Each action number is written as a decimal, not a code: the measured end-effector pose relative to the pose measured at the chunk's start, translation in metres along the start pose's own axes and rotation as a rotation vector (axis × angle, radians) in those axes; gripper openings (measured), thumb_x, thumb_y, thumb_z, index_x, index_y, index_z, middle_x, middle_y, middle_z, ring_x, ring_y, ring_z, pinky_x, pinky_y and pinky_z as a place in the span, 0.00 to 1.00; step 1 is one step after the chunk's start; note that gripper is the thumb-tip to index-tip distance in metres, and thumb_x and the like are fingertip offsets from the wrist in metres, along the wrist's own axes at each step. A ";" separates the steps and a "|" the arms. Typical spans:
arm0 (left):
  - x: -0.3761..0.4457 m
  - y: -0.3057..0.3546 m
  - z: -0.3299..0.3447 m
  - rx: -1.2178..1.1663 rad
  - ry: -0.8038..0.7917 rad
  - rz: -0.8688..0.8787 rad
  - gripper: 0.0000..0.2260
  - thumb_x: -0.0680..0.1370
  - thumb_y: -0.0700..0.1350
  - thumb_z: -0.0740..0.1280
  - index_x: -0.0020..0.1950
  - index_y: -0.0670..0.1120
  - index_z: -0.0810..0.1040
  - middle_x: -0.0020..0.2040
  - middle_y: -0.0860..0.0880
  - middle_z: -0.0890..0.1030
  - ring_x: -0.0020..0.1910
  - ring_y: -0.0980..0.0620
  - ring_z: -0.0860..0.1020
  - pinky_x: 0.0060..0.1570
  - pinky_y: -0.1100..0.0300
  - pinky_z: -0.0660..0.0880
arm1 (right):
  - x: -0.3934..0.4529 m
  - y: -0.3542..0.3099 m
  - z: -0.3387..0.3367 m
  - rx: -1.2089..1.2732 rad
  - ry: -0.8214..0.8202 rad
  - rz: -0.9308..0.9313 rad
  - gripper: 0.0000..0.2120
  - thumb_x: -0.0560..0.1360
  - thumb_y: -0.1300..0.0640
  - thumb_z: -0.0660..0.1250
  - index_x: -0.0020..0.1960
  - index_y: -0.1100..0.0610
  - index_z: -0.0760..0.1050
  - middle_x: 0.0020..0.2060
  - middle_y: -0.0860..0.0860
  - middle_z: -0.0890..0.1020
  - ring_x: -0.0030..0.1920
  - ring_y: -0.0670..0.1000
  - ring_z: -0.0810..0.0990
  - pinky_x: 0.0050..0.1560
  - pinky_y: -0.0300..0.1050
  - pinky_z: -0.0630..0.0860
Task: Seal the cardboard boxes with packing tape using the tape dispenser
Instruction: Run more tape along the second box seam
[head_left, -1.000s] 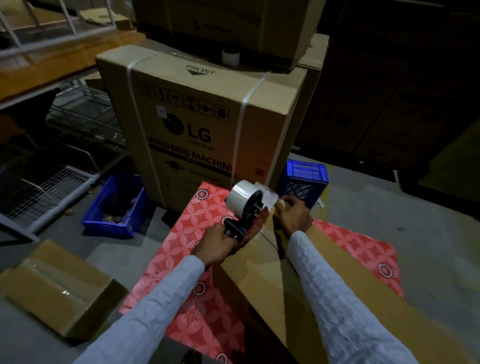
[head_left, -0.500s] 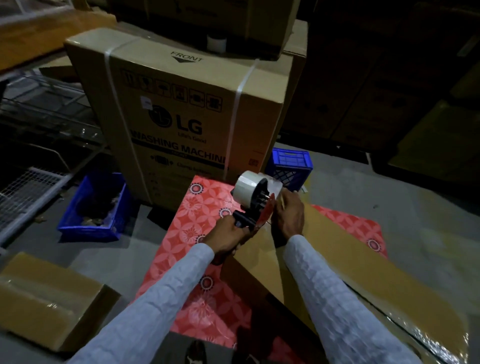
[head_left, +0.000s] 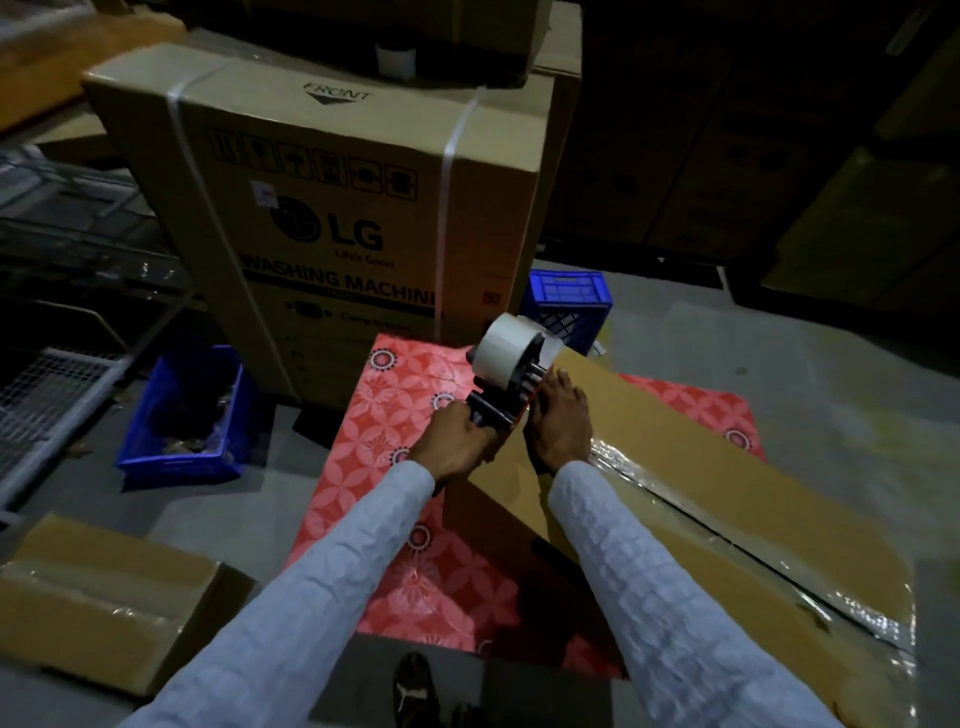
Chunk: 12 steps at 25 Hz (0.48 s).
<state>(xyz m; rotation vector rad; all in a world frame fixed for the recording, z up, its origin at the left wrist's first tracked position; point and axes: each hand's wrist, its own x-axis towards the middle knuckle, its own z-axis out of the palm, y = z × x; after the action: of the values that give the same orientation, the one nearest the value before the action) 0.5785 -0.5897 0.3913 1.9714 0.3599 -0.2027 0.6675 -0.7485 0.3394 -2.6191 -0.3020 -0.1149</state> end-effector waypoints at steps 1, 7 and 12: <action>-0.003 -0.003 0.000 0.028 0.003 -0.002 0.07 0.74 0.39 0.68 0.42 0.36 0.80 0.36 0.39 0.84 0.29 0.42 0.80 0.28 0.56 0.72 | 0.000 -0.001 -0.002 0.011 0.006 0.000 0.21 0.86 0.56 0.53 0.78 0.58 0.68 0.78 0.54 0.67 0.81 0.54 0.59 0.81 0.55 0.54; -0.037 -0.034 -0.003 0.084 0.058 0.000 0.09 0.70 0.47 0.68 0.36 0.45 0.70 0.30 0.46 0.70 0.29 0.50 0.67 0.31 0.52 0.64 | -0.005 0.004 0.000 0.036 -0.002 0.002 0.22 0.86 0.55 0.53 0.79 0.53 0.66 0.80 0.52 0.65 0.81 0.54 0.58 0.81 0.55 0.53; -0.060 -0.049 -0.016 0.070 0.039 -0.003 0.09 0.69 0.47 0.67 0.38 0.42 0.72 0.29 0.47 0.70 0.28 0.50 0.66 0.32 0.51 0.64 | -0.001 0.000 -0.003 -0.103 -0.093 0.005 0.25 0.86 0.56 0.52 0.82 0.47 0.58 0.82 0.47 0.58 0.82 0.51 0.53 0.81 0.57 0.49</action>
<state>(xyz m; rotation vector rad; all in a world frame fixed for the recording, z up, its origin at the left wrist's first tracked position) 0.5049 -0.5662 0.3738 2.0466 0.3855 -0.1808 0.6660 -0.7500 0.3417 -2.7319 -0.3301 -0.0070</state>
